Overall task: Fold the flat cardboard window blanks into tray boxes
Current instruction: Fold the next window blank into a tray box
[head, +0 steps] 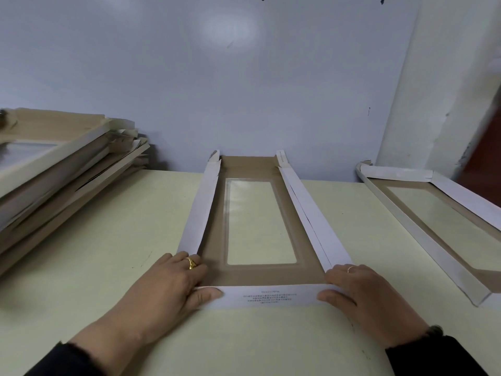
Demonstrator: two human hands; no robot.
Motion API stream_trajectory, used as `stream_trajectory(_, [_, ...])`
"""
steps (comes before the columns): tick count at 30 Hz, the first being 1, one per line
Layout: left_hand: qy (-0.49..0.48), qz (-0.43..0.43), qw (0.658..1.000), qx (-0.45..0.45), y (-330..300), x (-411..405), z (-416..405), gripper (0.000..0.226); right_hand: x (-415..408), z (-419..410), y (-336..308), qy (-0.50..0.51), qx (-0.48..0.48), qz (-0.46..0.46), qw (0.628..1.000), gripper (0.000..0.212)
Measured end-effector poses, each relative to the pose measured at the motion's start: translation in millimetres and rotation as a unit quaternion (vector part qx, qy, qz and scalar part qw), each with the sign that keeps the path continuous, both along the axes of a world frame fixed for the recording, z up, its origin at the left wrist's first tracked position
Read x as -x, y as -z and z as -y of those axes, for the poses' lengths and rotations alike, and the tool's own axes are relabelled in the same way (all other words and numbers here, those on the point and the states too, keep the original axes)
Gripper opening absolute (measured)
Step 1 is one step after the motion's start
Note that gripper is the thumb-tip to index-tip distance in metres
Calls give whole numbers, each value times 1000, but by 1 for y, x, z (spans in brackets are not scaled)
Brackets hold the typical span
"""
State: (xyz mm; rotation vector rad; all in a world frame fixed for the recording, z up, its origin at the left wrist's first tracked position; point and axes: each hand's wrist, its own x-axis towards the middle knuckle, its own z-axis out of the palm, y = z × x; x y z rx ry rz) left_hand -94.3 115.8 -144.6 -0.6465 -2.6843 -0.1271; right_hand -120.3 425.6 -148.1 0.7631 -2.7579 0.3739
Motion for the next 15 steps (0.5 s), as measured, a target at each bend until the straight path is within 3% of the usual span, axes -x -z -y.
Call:
stream_trajectory(2, [-8,45,997,-70,3,2,2,47,0,0,0,3,-4,2,1000,29])
stream_trajectory(5, [-30,66,994,-79,4,1,6,62,-1,1,-3,11,-13,10,1000,28])
stream_trajectory(9, [-22,-45,997,-64,6,-2,4,71,-6,7,-10,-14,-16,-53,998,23])
stream_trajectory(13, [-35,49,994,-86,4,-4,2,84,-9,10,-9,-24,17,-38,999,24])
stream_trajectory(15, [-39,78,993,-83,5,-5,4,74,-11,11,-8,-7,52,-12,999,33])
